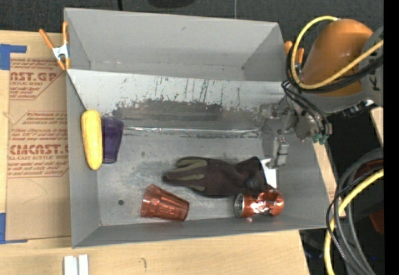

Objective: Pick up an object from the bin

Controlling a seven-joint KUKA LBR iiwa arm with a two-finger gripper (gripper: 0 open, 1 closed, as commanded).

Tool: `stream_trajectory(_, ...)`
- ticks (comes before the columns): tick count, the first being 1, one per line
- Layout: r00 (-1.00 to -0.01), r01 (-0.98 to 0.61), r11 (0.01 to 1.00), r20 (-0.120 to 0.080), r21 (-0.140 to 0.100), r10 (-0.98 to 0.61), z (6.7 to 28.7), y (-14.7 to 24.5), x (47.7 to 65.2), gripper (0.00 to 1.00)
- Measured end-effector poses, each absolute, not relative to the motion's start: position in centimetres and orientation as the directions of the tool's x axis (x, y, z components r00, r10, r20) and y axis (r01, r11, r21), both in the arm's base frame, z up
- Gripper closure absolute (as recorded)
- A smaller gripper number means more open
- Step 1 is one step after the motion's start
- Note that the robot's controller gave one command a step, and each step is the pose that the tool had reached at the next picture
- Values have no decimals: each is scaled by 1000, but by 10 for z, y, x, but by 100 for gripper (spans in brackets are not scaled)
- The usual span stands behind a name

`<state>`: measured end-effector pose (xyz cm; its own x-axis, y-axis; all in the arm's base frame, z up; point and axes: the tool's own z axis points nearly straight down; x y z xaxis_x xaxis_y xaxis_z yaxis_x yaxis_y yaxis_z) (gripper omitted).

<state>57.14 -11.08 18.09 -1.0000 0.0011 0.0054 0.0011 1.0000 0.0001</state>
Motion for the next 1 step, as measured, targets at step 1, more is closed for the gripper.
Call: stream_trajectory(1, -1000, 0, 1000, -2, -1, 0, 186, -110, 573, 0)
